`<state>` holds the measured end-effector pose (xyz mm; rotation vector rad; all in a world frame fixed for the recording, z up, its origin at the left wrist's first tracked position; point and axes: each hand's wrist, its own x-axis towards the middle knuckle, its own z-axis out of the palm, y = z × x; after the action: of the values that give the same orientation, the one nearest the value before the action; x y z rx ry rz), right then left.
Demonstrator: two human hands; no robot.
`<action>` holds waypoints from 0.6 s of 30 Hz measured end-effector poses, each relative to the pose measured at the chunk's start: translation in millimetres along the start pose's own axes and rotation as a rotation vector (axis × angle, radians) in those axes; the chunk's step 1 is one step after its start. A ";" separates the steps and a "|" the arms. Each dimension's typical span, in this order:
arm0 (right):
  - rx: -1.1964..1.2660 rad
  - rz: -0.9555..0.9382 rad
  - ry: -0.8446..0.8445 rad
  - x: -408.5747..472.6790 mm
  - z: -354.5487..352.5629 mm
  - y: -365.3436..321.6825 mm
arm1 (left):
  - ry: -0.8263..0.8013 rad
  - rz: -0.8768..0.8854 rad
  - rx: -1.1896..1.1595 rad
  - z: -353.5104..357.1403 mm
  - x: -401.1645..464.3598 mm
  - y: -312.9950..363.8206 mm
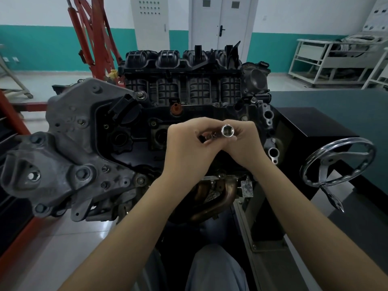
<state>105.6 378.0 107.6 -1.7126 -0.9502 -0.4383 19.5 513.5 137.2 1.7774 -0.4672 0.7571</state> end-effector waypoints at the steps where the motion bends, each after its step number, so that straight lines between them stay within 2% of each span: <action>1: -0.007 -0.005 -0.018 -0.2 -0.4 -1.7 | -0.008 0.002 -0.009 -0.1 0.2 0.1; 4: -0.007 0.014 -0.064 -0.1 0.1 -6.1 | -0.089 -0.003 -0.099 -2.1 0.9 -2.3; 7: 0.021 0.045 -0.023 0.3 0.3 -2.4 | -0.144 0.018 -0.093 -2.7 0.6 -3.8; 10: 0.021 0.044 -0.016 1.1 0.8 1.2 | -0.032 0.077 0.117 -1.5 0.6 -3.2; 12: 0.028 0.033 -0.024 1.1 0.2 0.0 | 0.052 0.105 0.161 -0.3 0.6 -3.7; 14: 0.008 0.010 -0.048 0.2 0.0 -2.7 | 0.065 0.087 0.119 0.4 0.6 -3.5; 18: 0.021 0.012 -0.048 0.9 0.1 -4.6 | -0.055 0.034 -0.068 -3.4 0.8 -0.9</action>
<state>102.6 378.9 111.0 -1.7156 -0.9751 -0.3796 19.8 517.0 137.8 1.7340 -0.5550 0.7093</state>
